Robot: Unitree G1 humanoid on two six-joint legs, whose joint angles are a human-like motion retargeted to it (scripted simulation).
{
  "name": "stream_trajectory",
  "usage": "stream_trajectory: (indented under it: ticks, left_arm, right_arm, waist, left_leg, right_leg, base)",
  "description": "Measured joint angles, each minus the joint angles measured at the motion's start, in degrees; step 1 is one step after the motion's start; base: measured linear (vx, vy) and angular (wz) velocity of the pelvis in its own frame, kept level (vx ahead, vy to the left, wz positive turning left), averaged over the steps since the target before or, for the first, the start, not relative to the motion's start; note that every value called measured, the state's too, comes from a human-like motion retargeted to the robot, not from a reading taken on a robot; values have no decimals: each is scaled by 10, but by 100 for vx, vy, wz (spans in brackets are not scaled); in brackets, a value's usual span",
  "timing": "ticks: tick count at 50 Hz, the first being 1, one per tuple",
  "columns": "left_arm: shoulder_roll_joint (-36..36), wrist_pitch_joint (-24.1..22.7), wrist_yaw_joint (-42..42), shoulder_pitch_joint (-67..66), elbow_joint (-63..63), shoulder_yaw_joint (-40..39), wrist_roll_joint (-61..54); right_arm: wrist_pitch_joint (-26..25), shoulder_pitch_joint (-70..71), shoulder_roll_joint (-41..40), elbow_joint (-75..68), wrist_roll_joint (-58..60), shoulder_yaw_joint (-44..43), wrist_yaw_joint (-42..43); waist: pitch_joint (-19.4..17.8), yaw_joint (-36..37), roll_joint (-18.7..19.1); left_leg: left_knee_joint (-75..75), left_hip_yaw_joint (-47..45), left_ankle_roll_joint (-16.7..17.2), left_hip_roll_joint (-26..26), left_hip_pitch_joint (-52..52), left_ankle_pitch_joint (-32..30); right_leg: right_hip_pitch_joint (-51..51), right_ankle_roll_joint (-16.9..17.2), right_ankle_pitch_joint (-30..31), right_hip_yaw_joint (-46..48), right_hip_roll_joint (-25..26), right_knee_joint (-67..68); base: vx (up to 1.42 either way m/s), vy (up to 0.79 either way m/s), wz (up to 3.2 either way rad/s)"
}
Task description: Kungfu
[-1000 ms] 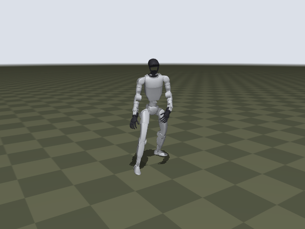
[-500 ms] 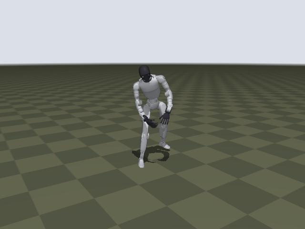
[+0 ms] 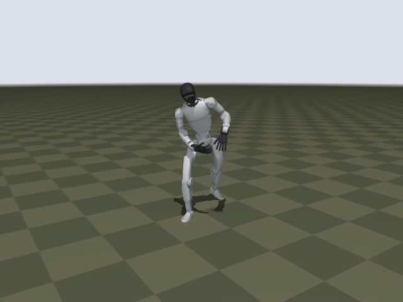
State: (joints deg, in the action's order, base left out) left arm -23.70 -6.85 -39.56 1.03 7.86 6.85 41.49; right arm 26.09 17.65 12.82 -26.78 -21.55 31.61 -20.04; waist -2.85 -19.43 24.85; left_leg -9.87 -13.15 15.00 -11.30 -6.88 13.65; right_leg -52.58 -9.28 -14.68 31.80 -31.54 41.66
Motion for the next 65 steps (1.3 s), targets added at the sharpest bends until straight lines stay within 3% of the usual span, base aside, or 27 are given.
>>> stream_trajectory:
  ticks: [3,5,7,8,10,12,14,17,20,25,30,33,37,40,42,43,45,48,50,54,57,60,63,65]
  left_arm:
    - [24,17,81,25,-68,-15,-69]
    - [32,23,128,49,-112,-18,-132]
    - [37,18,178,86,-143,-14,-219]
    - [42,10,205,108,-155,-9,-266]
    - [59,-31,250,151,-173,-2,-359]
    - [85,-85,295,184,-184,6,-445]
    - [116,-137,347,213,-193,19,-518]
    - [160,-212,402,249,-201,41,-619]
    - [206,-247,387,278,-203,65,-745]
    - [265,-182,218,310,-200,83,-962]
    - [308,-146,134,325,-188,109,-1050]
    - [327,-142,111,325,-175,141,-1055]
    - [340,-146,100,320,-168,185,-1046]
    - [343,-163,114,299,-168,216,-1035]
    - [332,-172,129,269,-159,228,-1033]
    - [318,-172,131,254,-147,224,-1035]
    - [279,-164,131,235,-122,186,-1026]
    - [201,-159,127,202,-81,97,-969]
    - [148,-170,144,168,-50,43,-894]
    - [22,-194,203,103,21,-37,-766]
    - [-64,-184,241,63,61,-93,-700]
    - [-129,-164,279,26,73,-177,-648]
    - [-168,-149,313,-10,15,-288,-570]
    - [-186,-142,342,-21,-80,-359,-470]
  right_arm:
    - [3,5,25,-6,-22,-18,2]
    - [-3,-2,38,5,-34,-36,4]
    - [-4,-1,57,29,-50,-57,24]
    - [-3,2,68,45,-61,-68,37]
    - [-4,2,85,77,-82,-102,58]
    - [-8,-10,85,116,-101,-151,67]
    - [-4,-18,77,158,-118,-196,83]
    - [12,-13,62,222,-140,-254,122]
    - [35,10,46,280,-160,-290,165]
    - [54,57,27,353,-218,-300,196]
    - [51,65,19,421,-313,-285,165]
    - [60,41,21,460,-345,-284,149]
    - [99,-10,27,502,-349,-298,166]
    - [125,-50,43,512,-343,-310,200]
    - [133,-81,56,516,-338,-320,214]
    - [137,-96,60,521,-333,-324,215]
    - [141,-105,65,526,-308,-306,221]
    - [155,-74,69,516,-246,-270,247]
    - [152,-46,76,509,-204,-248,254]
    - [136,37,91,490,-115,-232,248]
    - [122,132,114,450,-45,-231,262]
    - [106,256,166,358,-6,-246,266]
    - [92,382,201,196,44,-254,214]
    - [108,459,218,54,114,-243,189]
  waist:
    - [7,-19,-22]
    - [5,-31,-34]
    - [-6,-31,-58]
    - [-10,-27,-73]
    - [-11,-14,-103]
    - [-5,-7,-127]
    - [1,-9,-146]
    - [7,-21,-169]
    - [12,-29,-185]
    - [9,-34,-194]
    - [-3,-44,-184]
    - [-14,-75,-172]
    - [-30,-98,-157]
    - [-25,-86,-140]
    - [-15,-89,-117]
    - [-9,-91,-108]
    - [-7,-57,-123]
    - [-20,-63,-110]
    - [-3,-24,-116]
    - [47,98,-161]
    - [72,188,-200]
    - [75,274,-238]
    - [59,347,-262]
    - [53,389,-274]
  left_leg:
    - [-32,-12,0,-8,14,-135]
    - [-82,-9,0,-44,16,-223]
    - [-172,19,-47,-54,3,-284]
    - [-214,57,-56,-31,-9,-294]
    - [-297,139,-32,38,-35,-243]
    - [-361,150,-10,74,-63,-194]
    - [-399,104,-21,54,-93,-143]
    - [-411,42,-73,8,-135,-64]
    - [-370,11,-99,-14,-168,-6]
    - [-211,45,-87,-30,-201,2]
    - [-23,88,-88,-74,-198,-24]
    - [39,95,-97,-96,-209,-28]
    - [10,88,-130,-114,-217,-25]
    - [-28,22,-105,-127,-196,-40]
    - [-78,17,-68,-144,-214,-78]
    - [-138,43,-53,-147,-257,-68]
    - [-150,28,-39,-123,-240,-63]
    - [-224,24,-50,-132,-279,-16]
    - [-256,40,-57,-104,-303,-1]
    - [-261,42,-63,-54,-325,1]
    - [-255,51,-71,-21,-346,-5]
    - [-240,69,-74,16,-359,-21]
    - [-224,100,-71,51,-362,-37]
    - [-219,115,-70,64,-363,-45]
  right_leg:
    - [6,-7,-28,-44,59,-15]
    - [35,-17,-49,-61,117,-35]
    - [83,-22,-49,-77,165,-71]
    - [104,-23,-46,-92,188,-91]
    - [145,-22,-40,-126,226,-124]
    - [187,-20,-30,-154,254,-155]
    - [233,-16,-19,-177,281,-187]
    - [303,-8,-3,-204,316,-234]
    - [363,-8,8,-239,350,-269]
    - [439,-13,10,-351,406,-290]
    - [475,-14,-23,-463,431,-256]
    - [482,-10,-52,-503,431,-228]
    - [489,-1,-91,-554,419,-201]
    - [492,35,-115,-587,401,-186]
    - [491,71,-110,-553,390,-187]
    - [485,88,-100,-525,377,-189]
    - [477,123,-84,-513,325,-182]
    - [500,143,-54,-378,288,-213]
    - [513,157,-40,-320,263,-229]
    - [553,167,-26,-161,213,-277]
    - [589,155,-17,-60,206,-313]
    - [614,175,-4,-33,209,-332]
    - [642,194,3,-8,216,-347]
    - [657,196,2,14,222,-356]
  base:
    - [22,-68,-149]
    - [32,-73,-175]
    - [29,-73,-226]
    - [31,-58,-256]
    - [40,-49,-269]
    - [50,-45,-265]
    - [53,-33,-252]
    - [49,-27,-244]
    - [48,-22,-271]
    - [49,-10,-306]
    - [53,16,-286]
    - [52,37,-180]
    - [55,59,-151]
    - [64,62,-149]
    - [89,67,-72]
    - [76,71,-83]
    - [40,71,-119]
    - [28,72,37]
    - [29,38,49]
    - [29,37,107]
    - [11,26,164]
    - [-4,1,172]
    - [-6,-5,152]
    - [-1,-13,107]
